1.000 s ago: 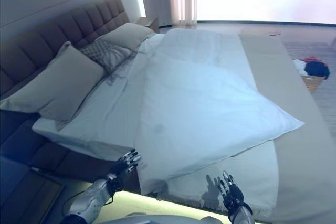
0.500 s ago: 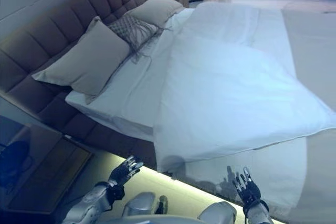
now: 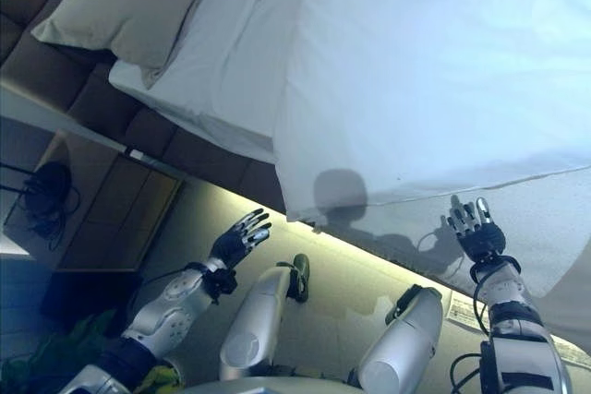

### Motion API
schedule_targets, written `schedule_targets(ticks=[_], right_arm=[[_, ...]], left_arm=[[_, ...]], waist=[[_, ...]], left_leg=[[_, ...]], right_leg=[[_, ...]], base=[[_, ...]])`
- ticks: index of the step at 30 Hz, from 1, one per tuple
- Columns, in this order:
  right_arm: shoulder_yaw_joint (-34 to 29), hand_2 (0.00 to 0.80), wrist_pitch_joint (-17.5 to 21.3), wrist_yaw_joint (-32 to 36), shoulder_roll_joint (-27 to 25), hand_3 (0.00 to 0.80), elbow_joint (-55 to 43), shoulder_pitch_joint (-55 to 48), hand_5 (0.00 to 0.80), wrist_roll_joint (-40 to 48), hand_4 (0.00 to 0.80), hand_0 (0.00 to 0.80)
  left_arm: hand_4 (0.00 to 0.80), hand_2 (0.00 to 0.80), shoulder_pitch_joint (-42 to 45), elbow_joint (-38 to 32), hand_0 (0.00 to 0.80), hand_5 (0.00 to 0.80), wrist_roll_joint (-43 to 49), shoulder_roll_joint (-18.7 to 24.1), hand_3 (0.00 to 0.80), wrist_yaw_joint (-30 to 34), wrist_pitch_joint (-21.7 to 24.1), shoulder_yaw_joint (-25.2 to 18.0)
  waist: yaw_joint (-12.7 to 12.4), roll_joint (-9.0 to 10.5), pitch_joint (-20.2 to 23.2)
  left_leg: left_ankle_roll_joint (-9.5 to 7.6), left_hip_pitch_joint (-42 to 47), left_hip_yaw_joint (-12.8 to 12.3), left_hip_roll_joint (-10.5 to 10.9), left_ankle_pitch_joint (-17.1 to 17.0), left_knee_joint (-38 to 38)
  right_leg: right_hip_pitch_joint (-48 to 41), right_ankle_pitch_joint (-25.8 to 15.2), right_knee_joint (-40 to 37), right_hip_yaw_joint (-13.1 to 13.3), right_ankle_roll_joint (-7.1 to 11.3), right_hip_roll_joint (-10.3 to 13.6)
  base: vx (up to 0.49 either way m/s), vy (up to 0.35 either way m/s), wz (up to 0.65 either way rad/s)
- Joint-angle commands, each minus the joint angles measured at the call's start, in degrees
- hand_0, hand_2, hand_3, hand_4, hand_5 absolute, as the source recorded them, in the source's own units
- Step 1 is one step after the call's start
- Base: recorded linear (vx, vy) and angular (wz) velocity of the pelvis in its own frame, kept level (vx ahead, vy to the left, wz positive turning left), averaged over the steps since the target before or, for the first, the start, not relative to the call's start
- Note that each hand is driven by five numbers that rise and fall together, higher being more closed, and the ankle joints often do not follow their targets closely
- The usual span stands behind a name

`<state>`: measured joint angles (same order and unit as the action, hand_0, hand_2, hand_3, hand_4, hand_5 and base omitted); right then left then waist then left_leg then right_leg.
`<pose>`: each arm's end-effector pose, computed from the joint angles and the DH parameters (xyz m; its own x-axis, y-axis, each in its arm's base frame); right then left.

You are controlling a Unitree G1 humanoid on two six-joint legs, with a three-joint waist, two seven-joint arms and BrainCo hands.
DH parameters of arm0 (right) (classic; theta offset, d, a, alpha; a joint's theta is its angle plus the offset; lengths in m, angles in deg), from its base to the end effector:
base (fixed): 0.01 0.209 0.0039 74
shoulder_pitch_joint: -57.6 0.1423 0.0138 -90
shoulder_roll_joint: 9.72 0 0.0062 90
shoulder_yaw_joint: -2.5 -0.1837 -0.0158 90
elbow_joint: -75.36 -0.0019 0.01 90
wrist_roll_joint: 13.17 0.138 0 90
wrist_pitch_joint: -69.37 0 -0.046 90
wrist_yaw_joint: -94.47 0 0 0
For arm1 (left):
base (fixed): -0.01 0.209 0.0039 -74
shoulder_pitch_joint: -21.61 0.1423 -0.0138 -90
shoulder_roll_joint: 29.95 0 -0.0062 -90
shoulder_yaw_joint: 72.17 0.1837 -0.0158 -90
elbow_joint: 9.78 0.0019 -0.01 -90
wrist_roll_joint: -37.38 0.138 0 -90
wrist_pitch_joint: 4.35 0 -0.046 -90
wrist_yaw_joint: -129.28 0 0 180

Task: Make the bed neatly

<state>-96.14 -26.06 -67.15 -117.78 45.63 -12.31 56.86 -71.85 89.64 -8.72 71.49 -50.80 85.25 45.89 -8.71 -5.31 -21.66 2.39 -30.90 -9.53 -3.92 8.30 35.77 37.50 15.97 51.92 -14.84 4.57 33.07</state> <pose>0.2110 -0.3366 0.0079 0.9103 -0.2356 -0.3404 0.4105 0.6202 0.6685 0.1921 0.1659 0.0079 0.8817 -0.3513 -0.3149 0.2547 0.9163 -0.3090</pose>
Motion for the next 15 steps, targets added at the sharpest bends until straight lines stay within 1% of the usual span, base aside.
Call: schedule_targets(ticks=[1, 5, 11, 15], right_arm=[[-3.59, 0.000, -1.74, 1.26, -3.85, 0.000, 1.29, 2.09, 0.000, 2.97, 0.000, 0.000], [-4.48, 0.000, -3.94, 1.22, -5.78, 0.000, 2.88, 4.12, 0.000, 3.03, 0.000, 0.000], [-5.73, 0.000, -5.31, 1.70, -7.89, 0.000, 3.28, 5.05, 0.000, 2.54, 0.000, 0.000], [-6.50, 0.000, -6.04, 1.78, -10.79, 0.000, 4.76, 7.06, 0.000, 1.96, 0.000, 0.000]], left_arm=[[0.000, 0.000, -0.18, -4.68, 0.000, 0.000, -2.50, -0.10, 0.000, 0.24, 4.73, -1.94], [0.000, 0.000, -0.74, -4.13, 0.000, 0.000, -2.96, -0.26, 0.000, 0.89, 4.62, -1.96], [0.000, 0.000, -0.09, -4.31, 0.000, 0.000, -3.36, -0.79, 0.000, 0.68, 4.17, -1.61], [0.000, 0.000, 0.26, -4.25, 0.000, 0.000, -3.73, -1.14, 0.000, 0.80, 5.02, -1.01]], waist=[[-0.46, -2.31, -0.19], [-0.62, -2.66, 0.16], [-0.44, -3.51, 0.89], [-0.40, -4.49, 1.02]], left_leg=[[-2.00, 0.04, 0.84, -2.84, 4.03, 1.92], [-2.01, -0.07, 0.54, -2.62, 4.30, 2.28], [-2.14, 0.61, 0.29, -2.06, 4.49, 2.17], [-2.17, 0.96, 0.12, -1.63, 4.11, 1.23]], right_leg=[[2.44, -19.96, -13.98, 5.02, 6.56, 0.88], [2.98, -20.08, -13.83, 5.45, 6.50, 1.13], [3.71, -20.16, -13.27, 7.09, 6.66, 1.44], [4.34, -20.05, -13.32, 7.92, 6.77, 1.25]], base=[[-0.012, 0.059, -0.03], [0.035, 0.055, -0.01], [0.086, 0.067, 0.06], [0.058, 0.048, 0.04]])
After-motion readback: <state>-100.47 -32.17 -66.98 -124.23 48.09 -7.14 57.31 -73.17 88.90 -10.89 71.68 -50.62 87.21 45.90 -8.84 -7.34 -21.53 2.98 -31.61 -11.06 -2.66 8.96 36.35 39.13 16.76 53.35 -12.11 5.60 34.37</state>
